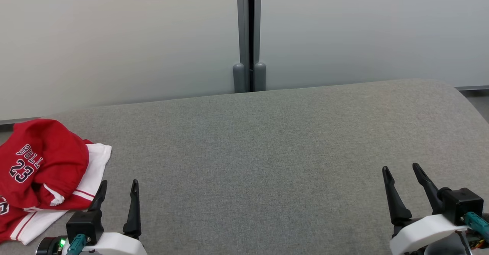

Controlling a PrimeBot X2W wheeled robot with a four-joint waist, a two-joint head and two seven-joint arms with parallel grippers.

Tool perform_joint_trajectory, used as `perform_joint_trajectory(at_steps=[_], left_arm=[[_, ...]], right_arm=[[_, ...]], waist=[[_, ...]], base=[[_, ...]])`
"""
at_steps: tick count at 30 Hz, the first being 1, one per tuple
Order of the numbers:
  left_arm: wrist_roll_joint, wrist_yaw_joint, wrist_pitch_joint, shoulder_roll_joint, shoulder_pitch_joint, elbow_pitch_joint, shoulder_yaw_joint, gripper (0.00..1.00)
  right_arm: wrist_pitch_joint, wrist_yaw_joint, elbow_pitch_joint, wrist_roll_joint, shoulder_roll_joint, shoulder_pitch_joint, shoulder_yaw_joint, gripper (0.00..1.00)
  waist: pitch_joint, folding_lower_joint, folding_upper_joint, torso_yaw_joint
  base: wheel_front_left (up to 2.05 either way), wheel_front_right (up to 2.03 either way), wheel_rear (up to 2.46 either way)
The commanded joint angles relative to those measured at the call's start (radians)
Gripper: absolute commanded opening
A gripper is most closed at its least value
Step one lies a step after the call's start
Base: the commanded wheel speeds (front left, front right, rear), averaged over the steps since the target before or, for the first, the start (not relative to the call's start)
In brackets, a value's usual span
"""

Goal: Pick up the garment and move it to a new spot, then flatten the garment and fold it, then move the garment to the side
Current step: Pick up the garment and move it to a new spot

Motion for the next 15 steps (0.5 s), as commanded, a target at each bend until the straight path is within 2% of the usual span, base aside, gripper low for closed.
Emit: perform_joint_trajectory(at_steps=[1,15], left_arm=[[-0.002,0.002,0.000,0.007,-0.003,0.002,-0.002,1.00],[-0.026,0.002,0.007,0.013,-0.019,0.001,-0.009,1.00]], right_arm=[[-0.002,0.000,-0.005,0.008,-0.001,0.007,-0.004,1.00],[0.000,0.000,-0.007,0.006,0.006,0.011,-0.025,1.00]], waist=[[0.000,0.0000,0.0000,0.003],[0.008,0.0000,0.0000,0.026]], base=[[0.00,0.00,0.00],[0.00,0.00,0.00]])
